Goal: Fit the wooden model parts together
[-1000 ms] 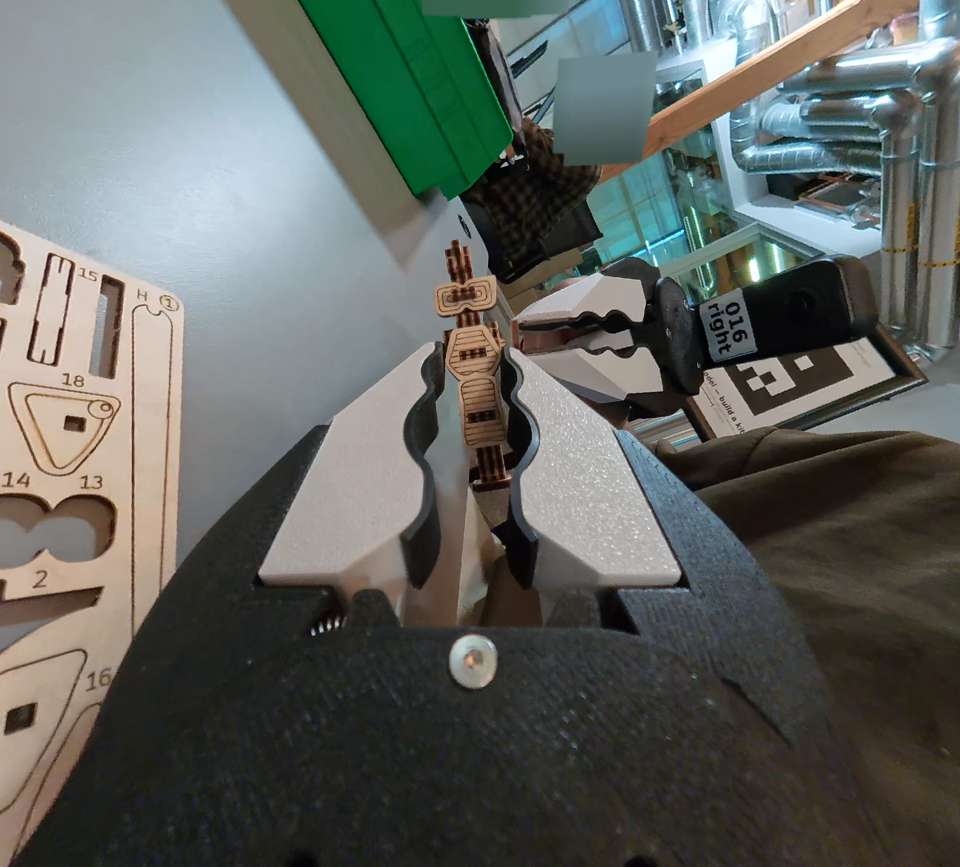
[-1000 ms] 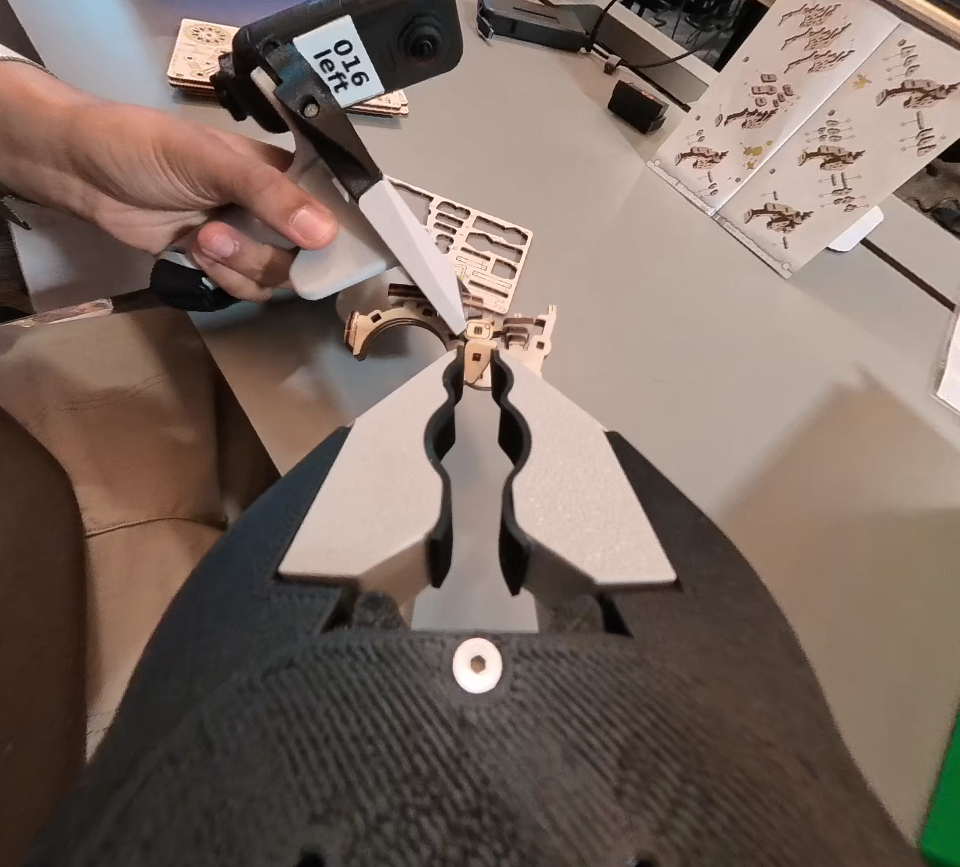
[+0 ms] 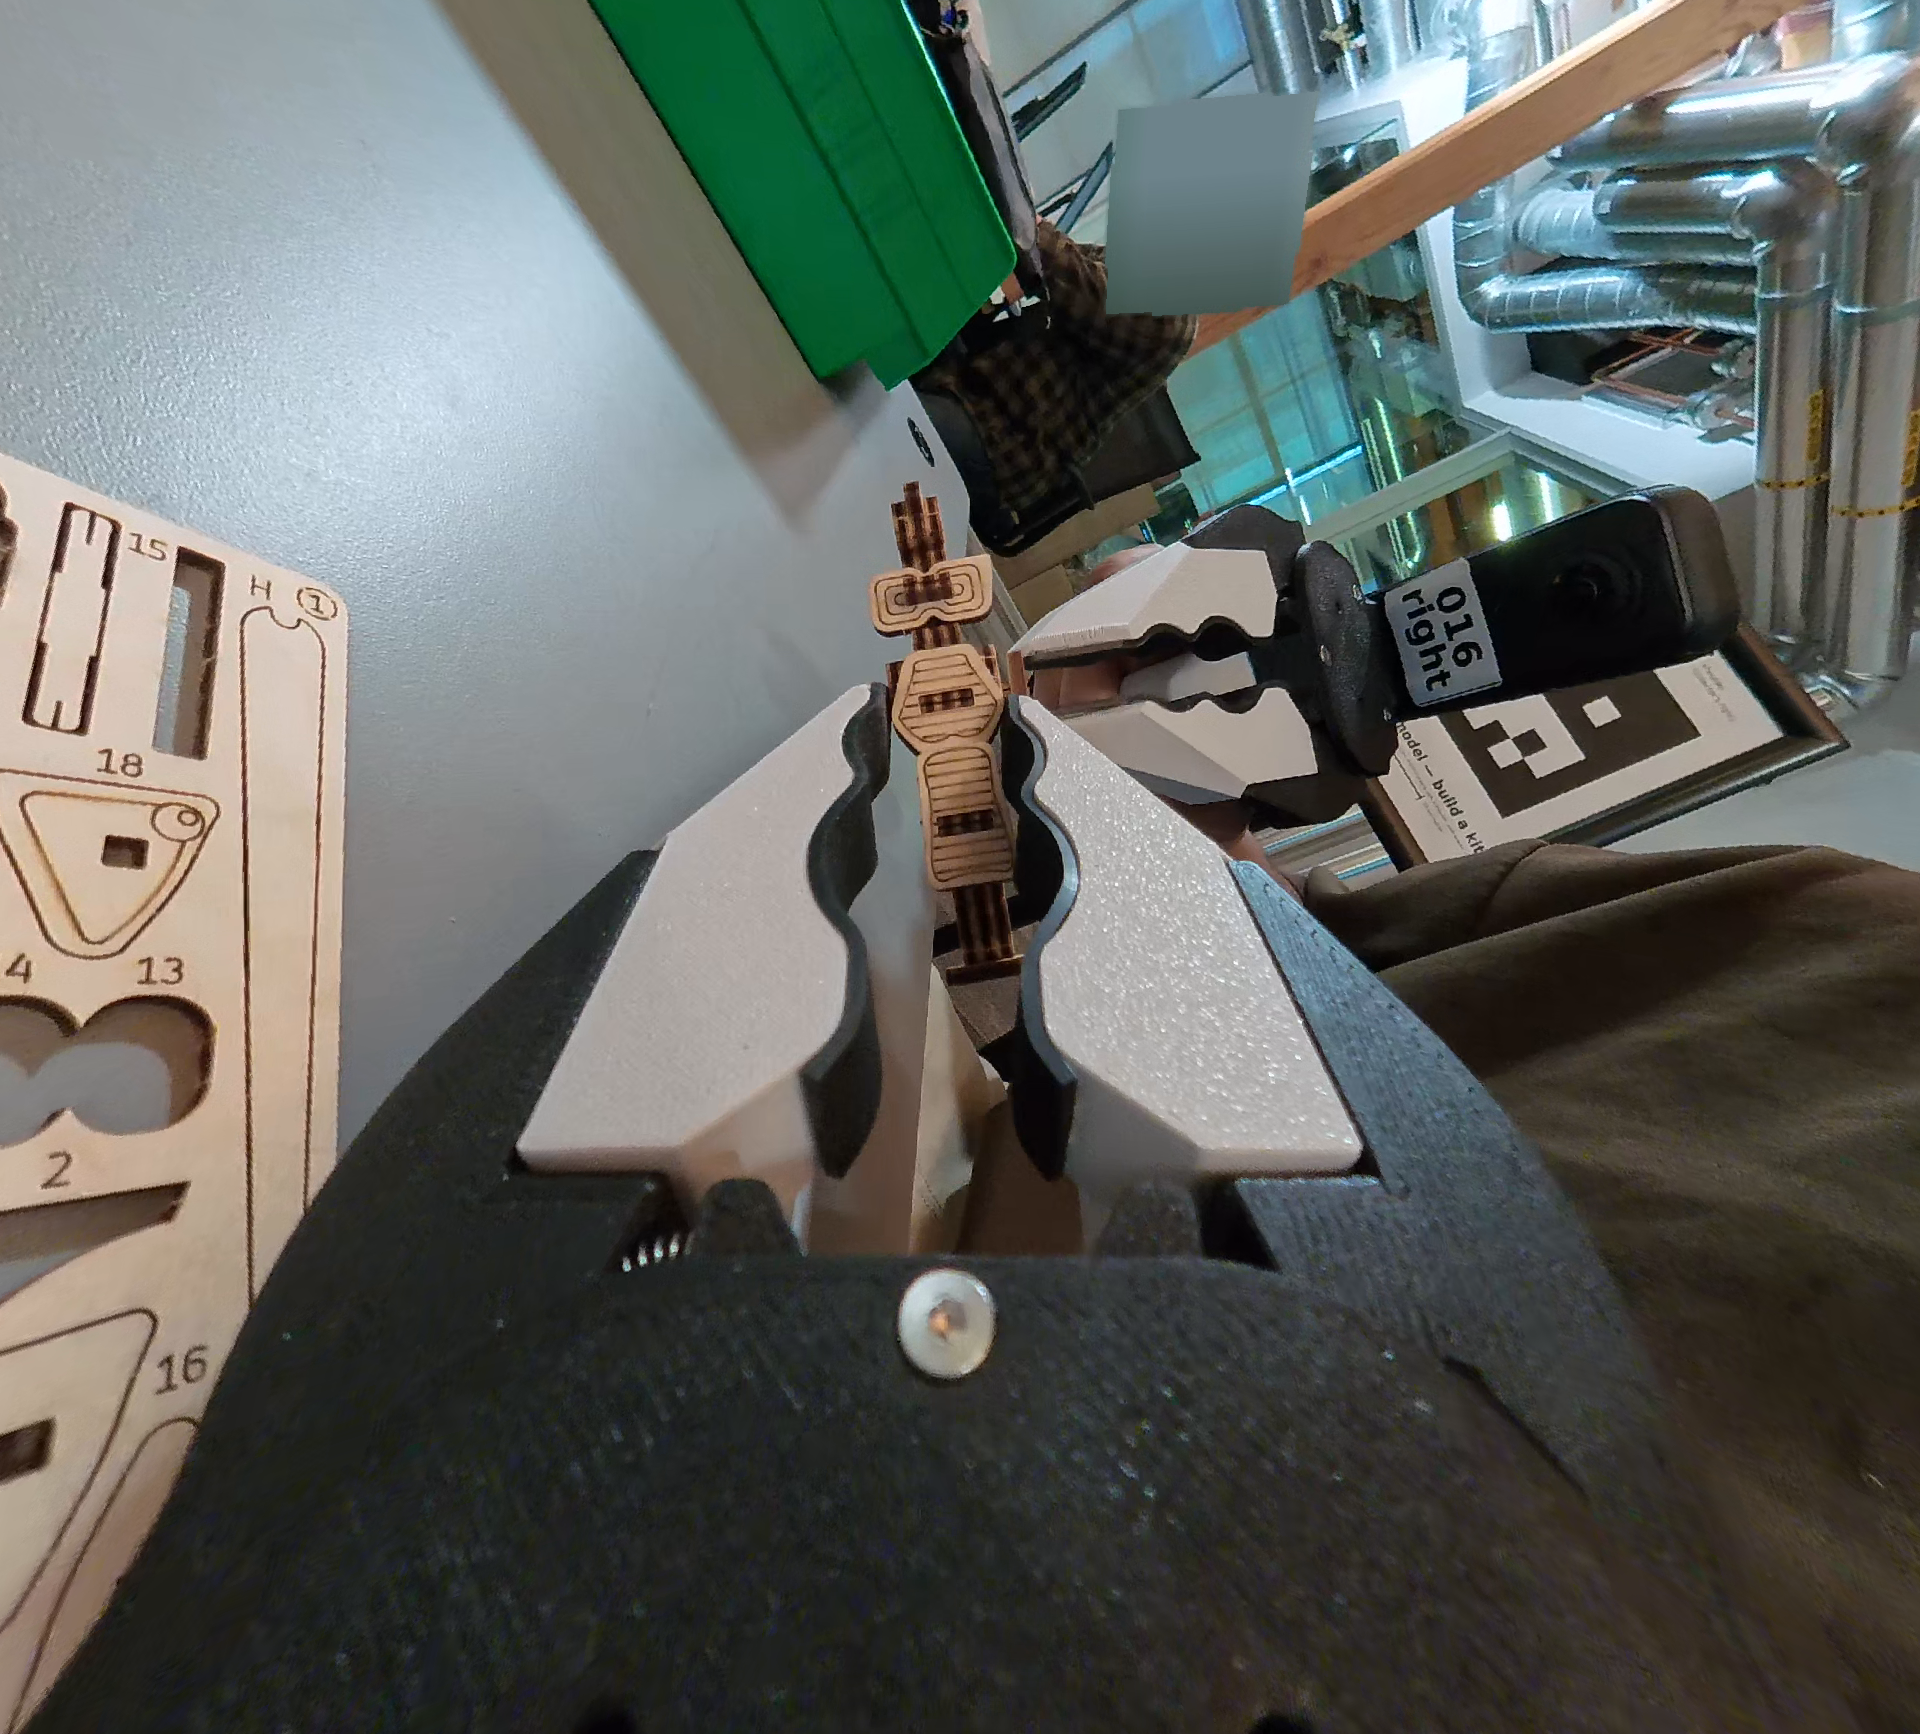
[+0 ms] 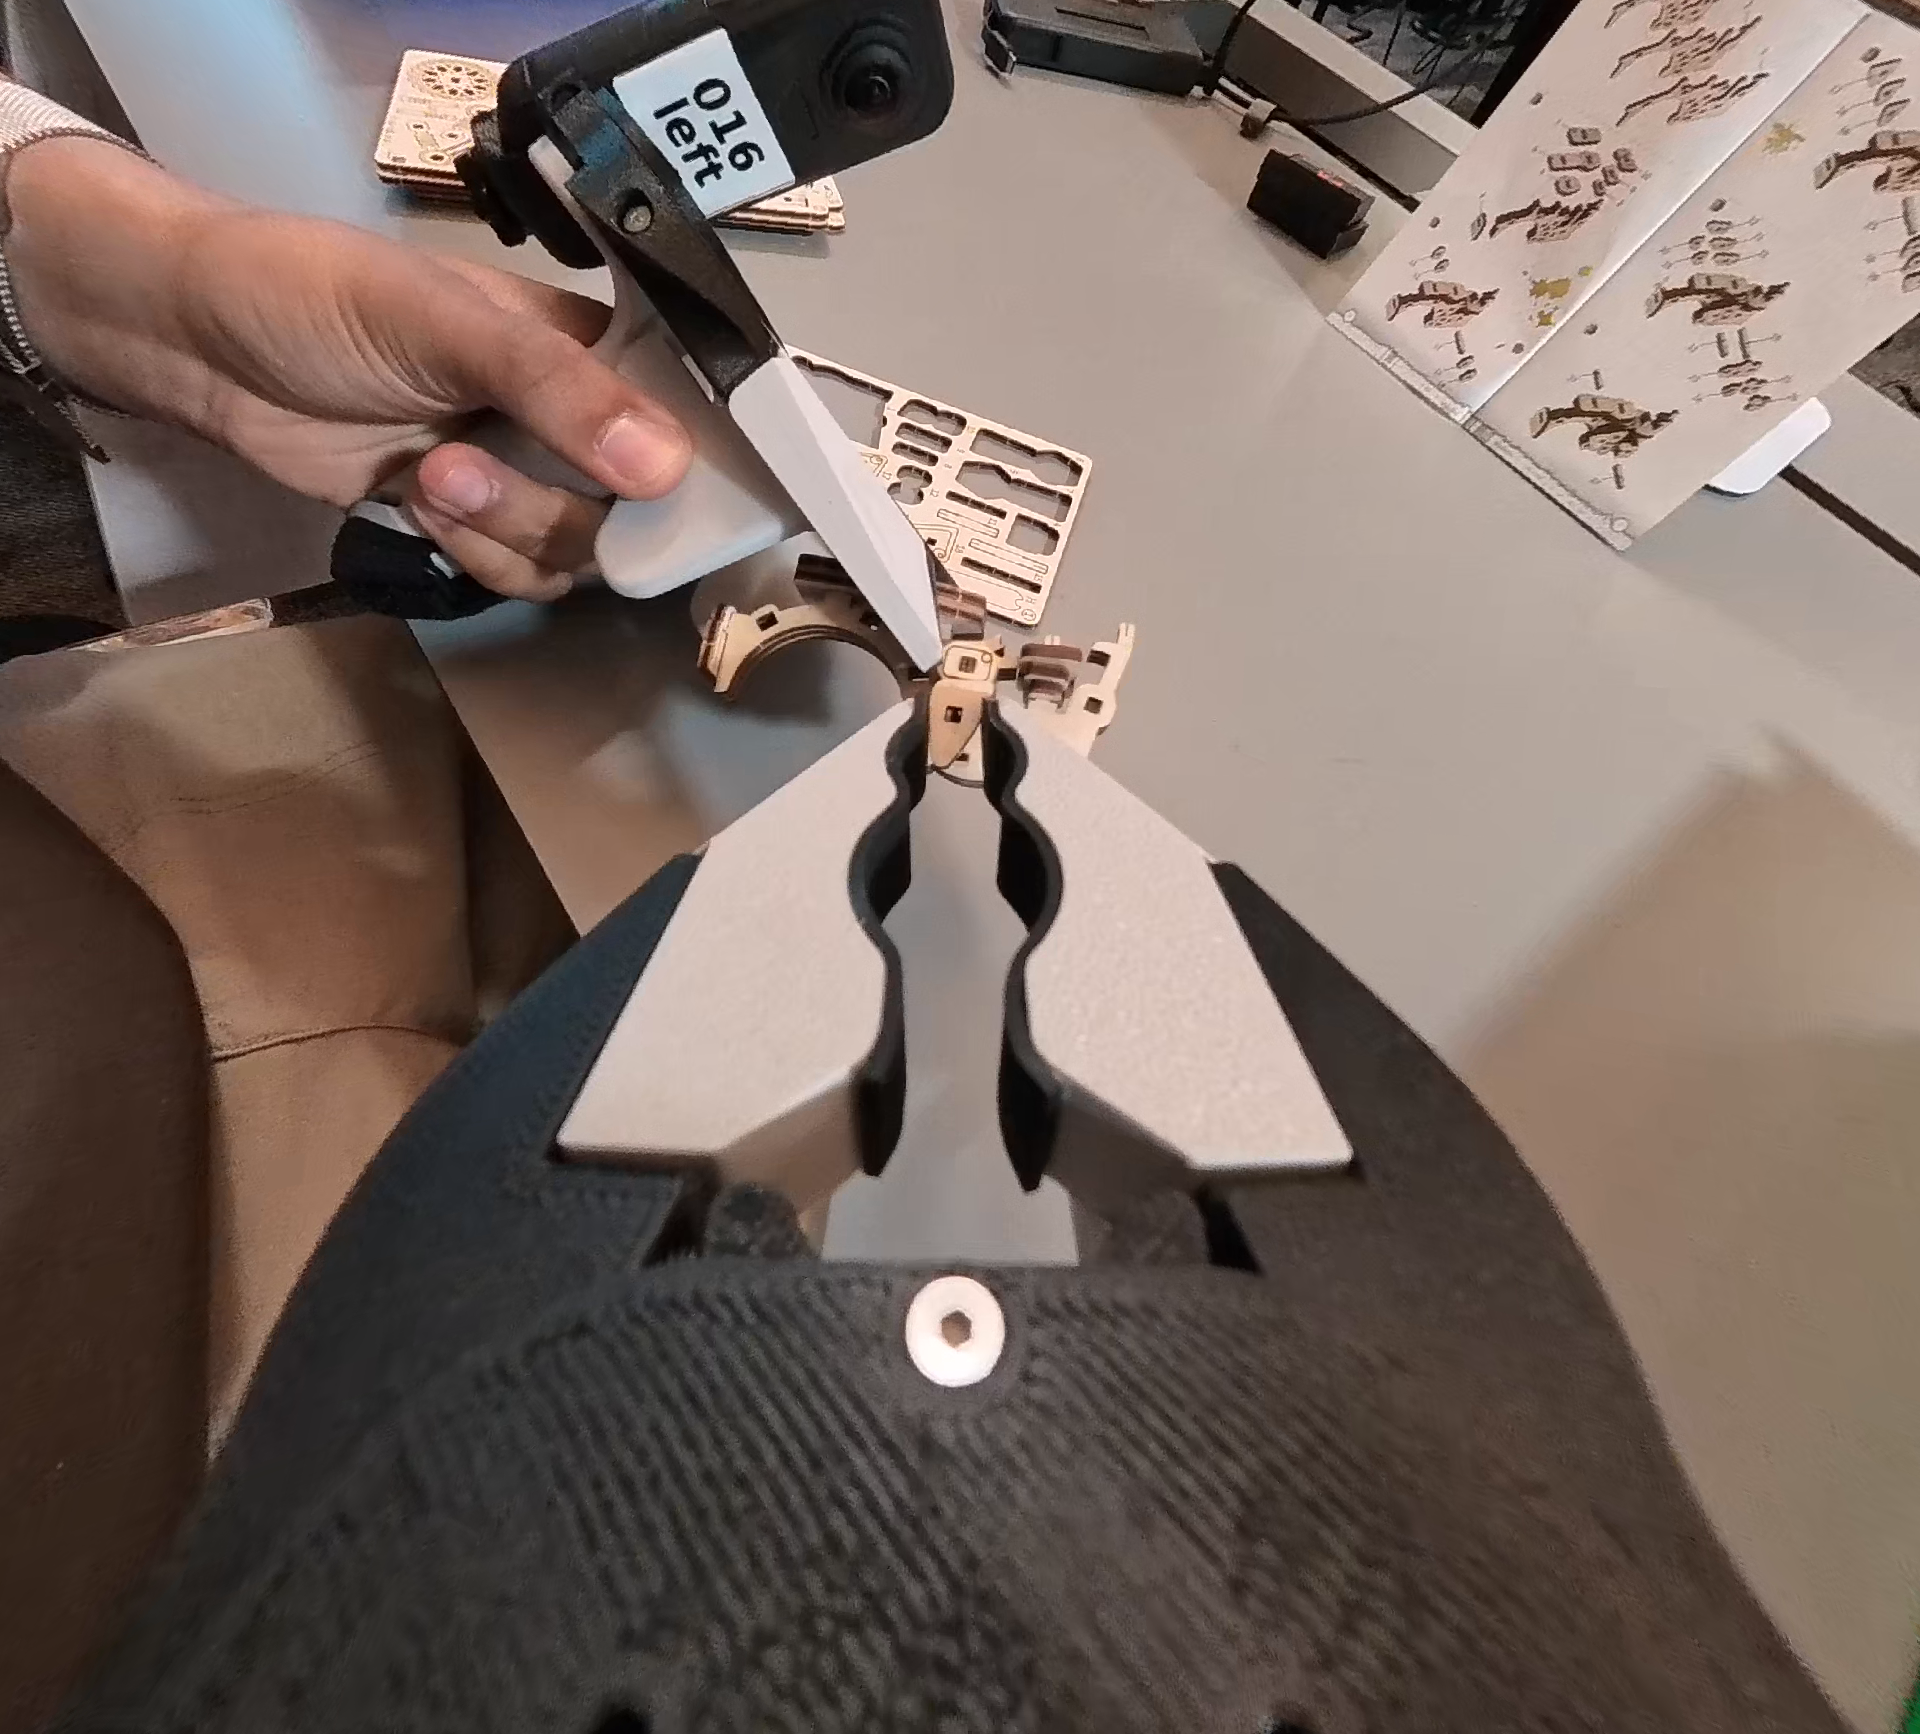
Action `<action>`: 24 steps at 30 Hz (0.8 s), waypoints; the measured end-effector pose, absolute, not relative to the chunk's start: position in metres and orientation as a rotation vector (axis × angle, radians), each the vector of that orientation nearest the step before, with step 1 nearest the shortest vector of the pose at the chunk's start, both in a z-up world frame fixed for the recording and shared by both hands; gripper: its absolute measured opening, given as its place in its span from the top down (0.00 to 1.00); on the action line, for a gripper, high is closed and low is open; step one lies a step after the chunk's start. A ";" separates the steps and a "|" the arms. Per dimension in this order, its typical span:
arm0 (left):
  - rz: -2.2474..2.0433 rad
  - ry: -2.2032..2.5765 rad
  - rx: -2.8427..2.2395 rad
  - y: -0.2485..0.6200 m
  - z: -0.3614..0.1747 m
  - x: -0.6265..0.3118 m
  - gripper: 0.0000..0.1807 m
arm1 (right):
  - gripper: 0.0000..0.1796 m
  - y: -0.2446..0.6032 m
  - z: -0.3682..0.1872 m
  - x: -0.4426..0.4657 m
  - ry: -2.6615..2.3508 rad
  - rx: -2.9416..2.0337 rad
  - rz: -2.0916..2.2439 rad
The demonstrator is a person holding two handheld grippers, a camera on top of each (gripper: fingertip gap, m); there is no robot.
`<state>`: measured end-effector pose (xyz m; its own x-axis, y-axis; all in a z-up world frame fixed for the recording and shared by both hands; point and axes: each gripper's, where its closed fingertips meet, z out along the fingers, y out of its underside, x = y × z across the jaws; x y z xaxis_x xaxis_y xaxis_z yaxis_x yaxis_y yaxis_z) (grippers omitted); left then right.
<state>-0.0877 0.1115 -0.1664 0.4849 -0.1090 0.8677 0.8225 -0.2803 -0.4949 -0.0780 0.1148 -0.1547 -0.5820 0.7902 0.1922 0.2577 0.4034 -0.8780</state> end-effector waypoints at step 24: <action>-1.074 -0.633 -1.571 0.111 -0.163 -0.088 0.90 | 0.95 0.114 -0.153 -0.079 -2.041 -0.906 1.194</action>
<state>-0.0876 0.1112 -0.1630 0.4509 -0.1339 0.8825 0.8372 -0.2794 -0.4702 -0.0788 0.1143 -0.1526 -0.5869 0.7948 0.1544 0.2550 0.3624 -0.8965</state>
